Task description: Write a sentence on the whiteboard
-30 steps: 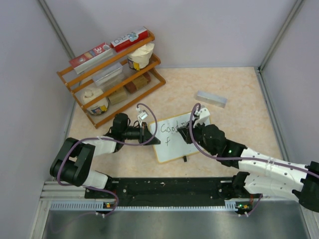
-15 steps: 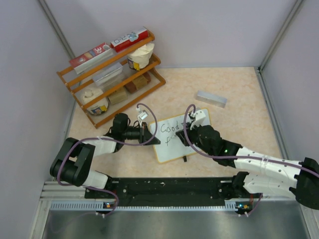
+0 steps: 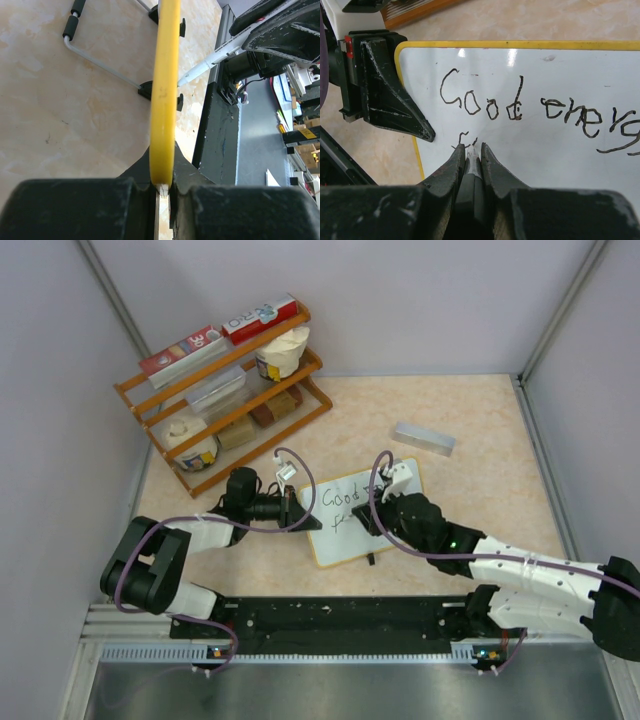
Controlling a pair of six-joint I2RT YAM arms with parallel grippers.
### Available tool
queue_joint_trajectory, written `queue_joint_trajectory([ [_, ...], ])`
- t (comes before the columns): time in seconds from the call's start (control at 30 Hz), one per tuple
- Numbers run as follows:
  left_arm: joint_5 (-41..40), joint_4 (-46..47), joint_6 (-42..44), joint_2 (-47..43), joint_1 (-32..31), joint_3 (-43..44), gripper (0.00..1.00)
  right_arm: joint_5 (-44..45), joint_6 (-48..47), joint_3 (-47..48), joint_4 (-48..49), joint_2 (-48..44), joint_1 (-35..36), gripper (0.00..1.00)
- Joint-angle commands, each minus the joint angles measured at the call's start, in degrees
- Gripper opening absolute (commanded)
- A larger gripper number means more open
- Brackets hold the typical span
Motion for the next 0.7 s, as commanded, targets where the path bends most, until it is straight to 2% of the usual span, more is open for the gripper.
queue_joint_trajectory([
  [0.0,-2.92,-1.57,3.06,-0.57,-0.45,0.69,0.0,0.29,-0.07,-0.9,-0.74,0.14,-0.64,0.0],
  [0.67,-2.92,-1.57,3.06,-0.65,-0.53,0.69,0.0,1.25,-0.25,-1.69,-2.85,-1.88,-0.72,0.0],
])
